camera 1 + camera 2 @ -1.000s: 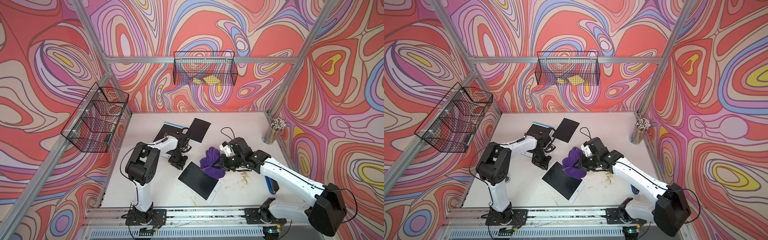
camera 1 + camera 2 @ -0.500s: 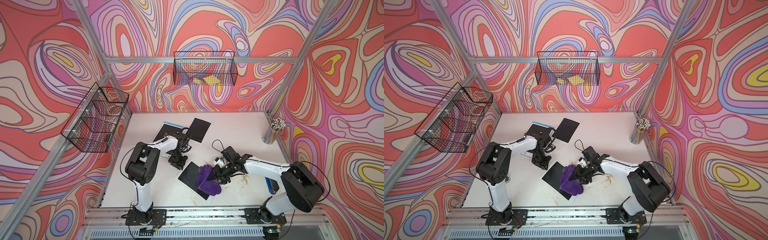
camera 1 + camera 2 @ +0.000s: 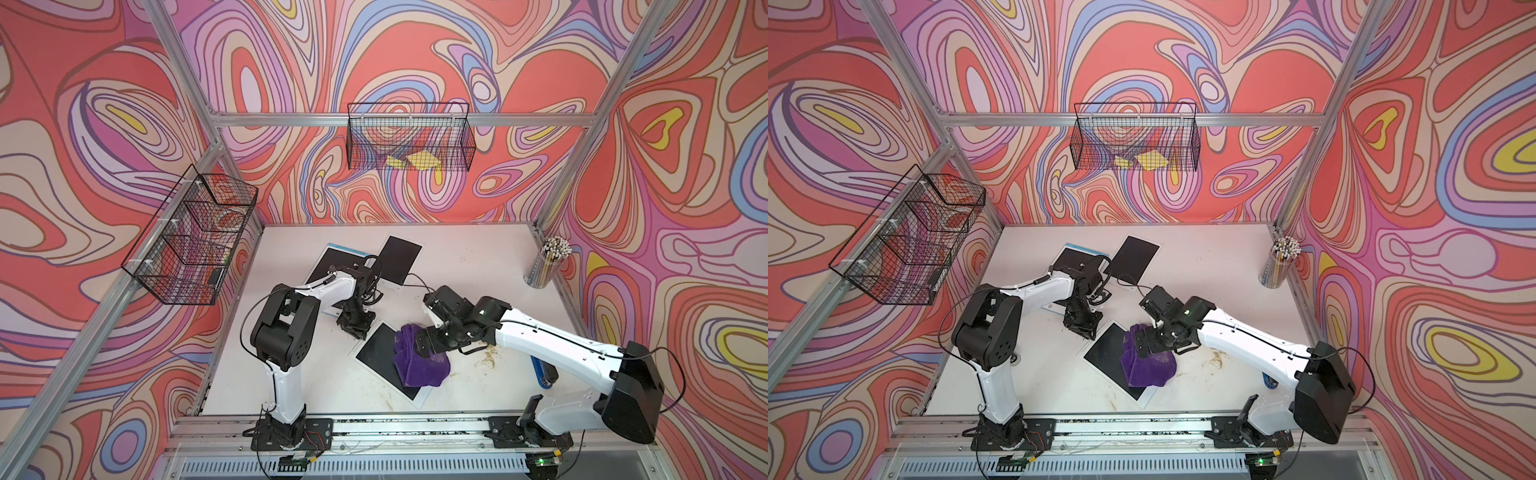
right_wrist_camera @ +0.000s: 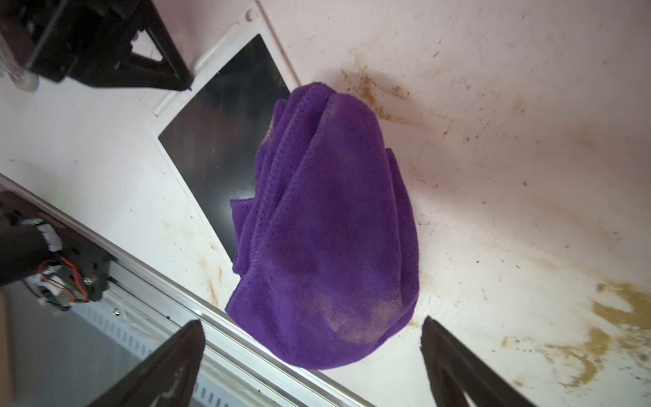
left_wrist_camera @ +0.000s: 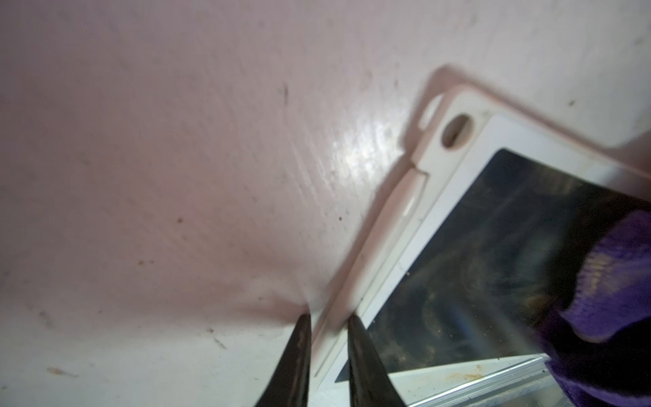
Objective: Wipe the drawing tablet
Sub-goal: Wipe the dirt from the drawing tablet.
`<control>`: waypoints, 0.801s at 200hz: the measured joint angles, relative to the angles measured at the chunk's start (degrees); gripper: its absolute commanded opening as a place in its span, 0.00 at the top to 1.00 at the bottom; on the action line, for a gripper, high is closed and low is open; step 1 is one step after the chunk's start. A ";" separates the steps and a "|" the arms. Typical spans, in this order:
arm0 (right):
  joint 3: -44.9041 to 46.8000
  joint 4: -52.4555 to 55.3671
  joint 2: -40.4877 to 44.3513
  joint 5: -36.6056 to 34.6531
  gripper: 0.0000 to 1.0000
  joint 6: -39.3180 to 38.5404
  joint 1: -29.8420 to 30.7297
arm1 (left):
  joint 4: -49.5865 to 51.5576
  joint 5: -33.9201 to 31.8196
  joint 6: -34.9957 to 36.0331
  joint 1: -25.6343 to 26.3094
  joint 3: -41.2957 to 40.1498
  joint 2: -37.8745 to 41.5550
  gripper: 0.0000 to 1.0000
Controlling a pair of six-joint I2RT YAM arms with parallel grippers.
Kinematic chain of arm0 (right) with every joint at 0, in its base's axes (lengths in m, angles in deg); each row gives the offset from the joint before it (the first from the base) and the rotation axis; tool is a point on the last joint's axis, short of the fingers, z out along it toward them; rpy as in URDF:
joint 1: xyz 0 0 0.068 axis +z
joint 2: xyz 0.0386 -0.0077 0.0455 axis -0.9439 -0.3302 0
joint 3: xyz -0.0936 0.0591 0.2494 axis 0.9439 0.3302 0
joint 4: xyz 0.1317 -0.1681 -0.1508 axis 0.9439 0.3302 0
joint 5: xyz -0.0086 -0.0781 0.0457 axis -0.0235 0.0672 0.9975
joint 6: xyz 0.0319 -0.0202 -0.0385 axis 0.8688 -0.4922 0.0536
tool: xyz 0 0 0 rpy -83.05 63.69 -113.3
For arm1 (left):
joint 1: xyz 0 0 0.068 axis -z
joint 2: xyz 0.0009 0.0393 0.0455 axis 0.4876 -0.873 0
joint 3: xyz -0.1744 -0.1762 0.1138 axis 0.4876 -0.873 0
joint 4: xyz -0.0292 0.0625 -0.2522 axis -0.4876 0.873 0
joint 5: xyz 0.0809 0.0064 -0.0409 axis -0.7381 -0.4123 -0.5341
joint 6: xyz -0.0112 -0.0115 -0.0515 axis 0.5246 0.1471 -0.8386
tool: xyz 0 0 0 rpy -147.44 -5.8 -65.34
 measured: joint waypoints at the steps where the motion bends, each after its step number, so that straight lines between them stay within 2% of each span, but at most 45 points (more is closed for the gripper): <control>1: -0.07 0.11 -0.02 -0.24 0.02 -0.07 0.26 | 0.00 0.00 0.00 0.00 0.00 0.00 0.78; 38: -2.47 5.46 -6.40 -10.91 0.02 -0.52 10.32 | 0.00 0.02 0.00 0.00 0.00 0.00 0.78; 68: -4.42 6.88 -13.57 -15.17 0.02 0.02 15.02 | 0.00 0.02 0.02 0.00 0.00 0.00 0.78; 106: -4.00 4.83 -17.09 -16.81 0.02 0.87 15.19 | 0.00 0.04 0.00 0.00 0.00 0.00 0.78; 133: -1.33 0.39 -19.56 -15.02 0.02 1.03 14.10 | 0.00 0.04 0.02 0.00 0.00 0.00 0.78; 149: 0.22 -2.40 -20.04 -12.52 0.06 1.07 13.35 | 0.00 0.04 0.02 0.00 0.00 0.00 0.78; 160: 0.76 -3.41 -19.89 -11.28 0.13 1.09 13.16 | 0.00 0.04 0.00 0.00 -0.02 0.00 0.78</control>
